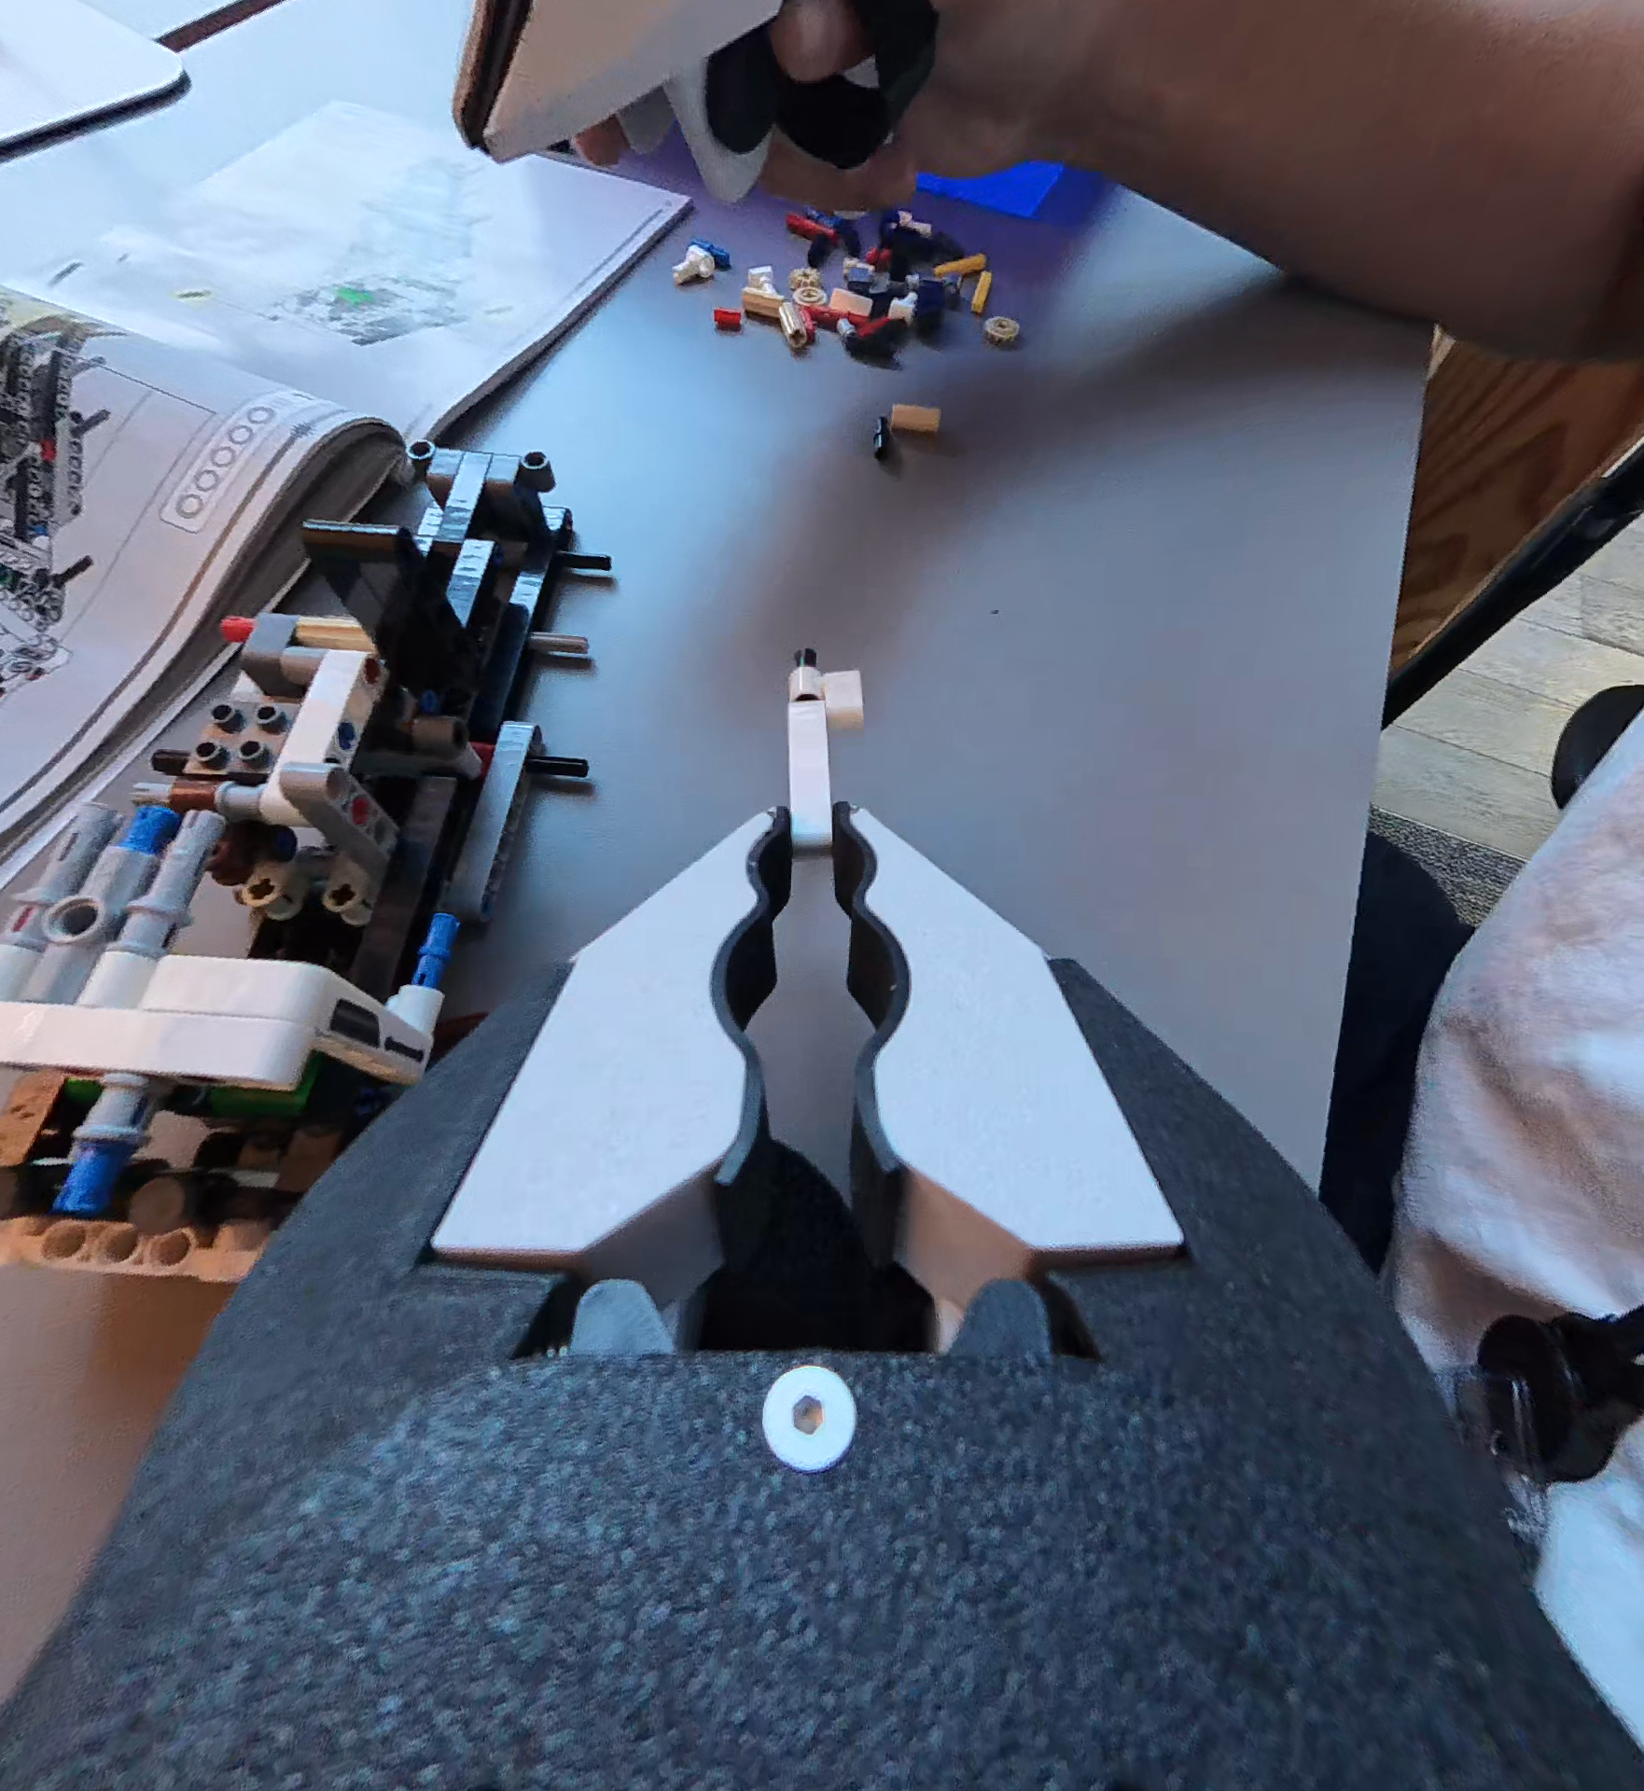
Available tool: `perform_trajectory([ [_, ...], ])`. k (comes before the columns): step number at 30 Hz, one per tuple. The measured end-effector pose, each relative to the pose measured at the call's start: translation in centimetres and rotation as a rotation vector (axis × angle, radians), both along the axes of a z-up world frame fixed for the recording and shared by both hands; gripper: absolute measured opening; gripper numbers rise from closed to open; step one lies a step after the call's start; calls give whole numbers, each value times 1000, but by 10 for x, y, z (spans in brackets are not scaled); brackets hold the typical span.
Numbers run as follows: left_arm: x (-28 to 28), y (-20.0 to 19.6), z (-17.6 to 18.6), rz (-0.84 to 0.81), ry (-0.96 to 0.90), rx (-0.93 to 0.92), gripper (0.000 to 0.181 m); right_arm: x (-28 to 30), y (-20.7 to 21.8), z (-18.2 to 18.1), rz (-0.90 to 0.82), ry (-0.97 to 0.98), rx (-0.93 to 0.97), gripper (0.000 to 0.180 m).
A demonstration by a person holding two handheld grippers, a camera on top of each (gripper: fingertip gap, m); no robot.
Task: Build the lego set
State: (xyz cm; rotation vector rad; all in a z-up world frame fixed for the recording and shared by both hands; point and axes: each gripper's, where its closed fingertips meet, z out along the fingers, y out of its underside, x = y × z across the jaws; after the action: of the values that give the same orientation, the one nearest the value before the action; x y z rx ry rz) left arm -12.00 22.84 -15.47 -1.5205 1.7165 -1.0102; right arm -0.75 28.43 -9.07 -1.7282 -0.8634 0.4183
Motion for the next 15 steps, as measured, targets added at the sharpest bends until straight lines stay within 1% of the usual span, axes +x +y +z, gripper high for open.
perform_trajectory([
  [10,1,0,-4,-3,27,-1,5,4,4,-9,-16,-14,-24,1],
  [14,2,0,-9,3,54,11,5,4,3,-6,-20,-29,-19,1],
  [15,2,1,-10,10,58,19,5,8,6,-2,-54,-42,-14,2],
])
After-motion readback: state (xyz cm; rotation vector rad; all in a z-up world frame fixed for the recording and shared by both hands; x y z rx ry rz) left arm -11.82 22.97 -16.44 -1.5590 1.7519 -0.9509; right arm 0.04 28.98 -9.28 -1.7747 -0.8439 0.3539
